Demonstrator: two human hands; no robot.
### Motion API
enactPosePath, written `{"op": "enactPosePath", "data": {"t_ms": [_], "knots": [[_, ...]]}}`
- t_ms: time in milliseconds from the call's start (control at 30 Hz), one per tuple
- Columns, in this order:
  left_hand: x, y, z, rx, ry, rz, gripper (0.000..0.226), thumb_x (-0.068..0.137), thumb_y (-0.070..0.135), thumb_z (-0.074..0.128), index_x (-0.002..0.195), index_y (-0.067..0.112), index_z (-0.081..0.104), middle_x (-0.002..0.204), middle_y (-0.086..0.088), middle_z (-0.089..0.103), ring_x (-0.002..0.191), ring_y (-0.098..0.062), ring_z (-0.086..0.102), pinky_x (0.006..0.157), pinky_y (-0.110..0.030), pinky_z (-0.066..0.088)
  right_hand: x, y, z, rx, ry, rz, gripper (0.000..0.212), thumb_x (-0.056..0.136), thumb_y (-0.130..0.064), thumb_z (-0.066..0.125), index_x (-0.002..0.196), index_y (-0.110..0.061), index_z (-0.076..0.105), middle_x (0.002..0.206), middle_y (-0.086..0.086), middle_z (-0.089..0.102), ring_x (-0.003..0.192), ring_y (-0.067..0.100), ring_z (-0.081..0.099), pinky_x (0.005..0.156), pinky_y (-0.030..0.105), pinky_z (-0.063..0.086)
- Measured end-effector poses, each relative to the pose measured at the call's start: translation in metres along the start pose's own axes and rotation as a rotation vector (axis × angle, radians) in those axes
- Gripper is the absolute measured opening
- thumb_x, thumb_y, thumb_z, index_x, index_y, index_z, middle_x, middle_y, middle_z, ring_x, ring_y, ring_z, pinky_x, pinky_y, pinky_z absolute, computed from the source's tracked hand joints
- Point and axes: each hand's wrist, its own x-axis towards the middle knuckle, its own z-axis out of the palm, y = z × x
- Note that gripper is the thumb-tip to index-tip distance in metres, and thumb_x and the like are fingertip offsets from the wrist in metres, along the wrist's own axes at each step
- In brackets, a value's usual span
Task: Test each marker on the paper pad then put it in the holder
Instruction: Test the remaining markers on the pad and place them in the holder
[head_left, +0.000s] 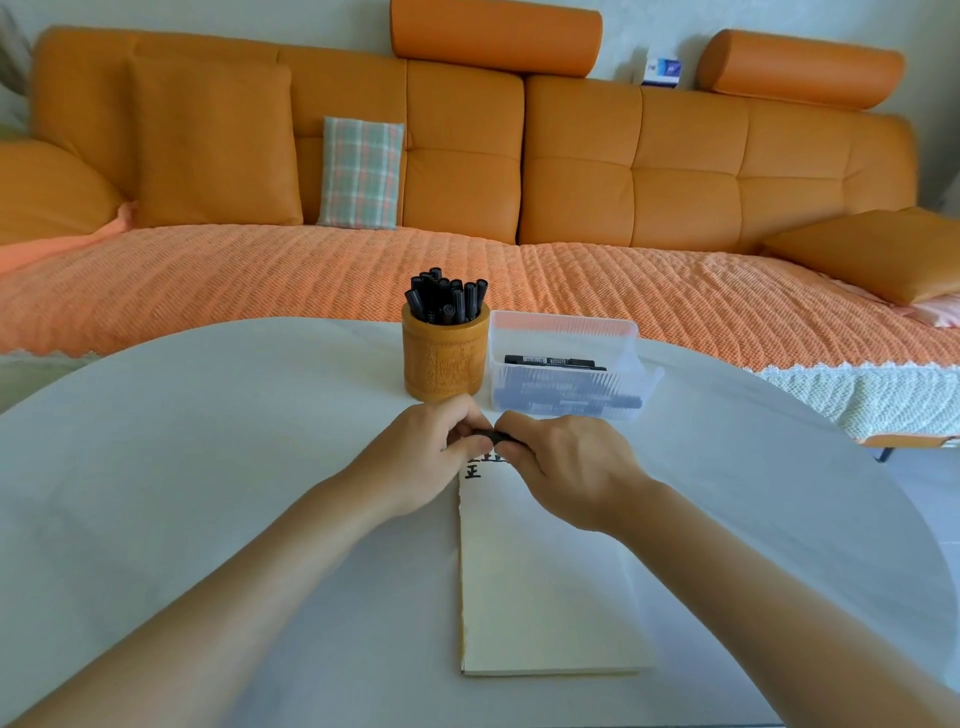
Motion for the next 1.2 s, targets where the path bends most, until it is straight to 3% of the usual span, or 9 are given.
{"op": "enactPosePath", "data": {"t_ms": [233,367,533,600,733,867,933,1100,1200], "knots": [[0.001,-0.008,-0.006,0.023,0.017,0.002,0.003,0.093,0.029,0.064,0.096,0.029,0.065,0.087,0.016,0.065,0.083,-0.003,0.060,0.067,-0.021,0.046,0.000,-0.002,-0.003,0.063,-0.029,-0.011,0.051,0.098,-0.058,0.037,0.140,-0.029,0.031,0.088,-0.001,0.070,0.077,0.026,0.065,0.066,0.039,0.051],[0.002,-0.021,-0.012,0.136,0.077,-0.056,0.005,0.091,0.034,0.064,0.093,0.034,0.060,0.091,0.014,0.062,0.086,-0.008,0.058,0.073,-0.033,0.053,-0.001,0.004,-0.010,0.285,-0.050,0.036,0.028,0.096,-0.014,0.036,0.120,-0.027,0.030,0.069,0.002,0.052,0.062,0.027,0.052,0.062,0.048,0.049],[0.000,-0.032,-0.014,0.227,0.071,-0.129,0.007,0.090,0.034,0.063,0.090,0.035,0.056,0.096,0.013,0.059,0.088,-0.009,0.055,0.068,-0.025,0.046,0.001,0.012,-0.010,0.476,-0.016,0.052,0.039,0.097,0.001,0.037,0.093,-0.032,0.058,0.098,-0.004,0.052,0.080,0.015,0.055,0.072,0.029,0.047],[0.001,-0.036,-0.014,0.302,0.062,-0.142,0.005,0.090,0.034,0.062,0.090,0.035,0.056,0.095,0.015,0.056,0.090,-0.009,0.052,0.069,-0.024,0.043,0.003,0.010,-0.009,0.664,0.026,0.125,0.052,0.094,0.007,0.036,0.100,-0.034,0.068,0.105,-0.006,0.056,0.087,0.009,0.059,0.079,0.026,0.050],[0.002,-0.046,-0.018,0.393,0.017,-0.167,0.005,0.090,0.037,0.060,0.094,0.034,0.060,0.096,0.017,0.051,0.100,-0.009,0.044,0.081,-0.031,0.046,0.004,0.006,-0.005,0.826,0.031,0.199,0.080,0.085,0.017,0.033,0.121,-0.051,0.055,0.119,-0.003,0.057,0.104,0.011,0.058,0.097,0.029,0.049],[0.002,-0.047,-0.016,0.360,-0.030,-0.142,0.019,0.091,0.043,0.059,0.105,0.031,0.063,0.105,0.014,0.052,0.107,-0.009,0.042,0.091,-0.030,0.043,-0.001,0.001,0.004,0.836,0.048,0.151,0.034,0.096,-0.011,0.062,0.121,-0.035,0.062,0.095,-0.007,0.061,0.086,0.009,0.061,0.082,0.023,0.052],[0.002,-0.046,-0.014,0.300,-0.025,-0.103,0.030,0.091,0.046,0.059,0.115,0.028,0.061,0.113,0.014,0.054,0.112,-0.007,0.041,0.096,-0.029,0.041,0.000,-0.004,0.006,0.997,0.093,0.230,0.013,0.099,-0.018,0.059,0.106,-0.022,0.069,0.080,-0.006,0.063,0.071,0.012,0.061,0.064,0.023,0.047],[0.000,-0.041,-0.007,0.226,-0.141,-0.058,0.075,0.072,0.064,0.072,0.137,0.034,0.048,0.126,0.018,0.046,0.120,0.000,0.030,0.104,-0.028,0.032,0.001,-0.005,0.016,1.140,0.137,0.415,0.013,0.090,-0.003,0.061,0.097,-0.013,0.066,0.082,0.017,0.071,0.062,0.026,0.065,0.050,0.016,0.042],[0.002,-0.041,-0.003,0.233,-0.147,-0.045,0.076,0.066,0.066,0.075,0.133,0.038,0.052,0.119,0.019,0.046,0.119,-0.003,0.032,0.105,-0.031,0.035,0.000,-0.006,0.019,1.123,0.130,0.465,0.006,0.084,-0.005,0.069,0.084,-0.005,0.063,0.076,0.016,0.071,0.055,0.022,0.057,0.051,0.023,0.044]]}}
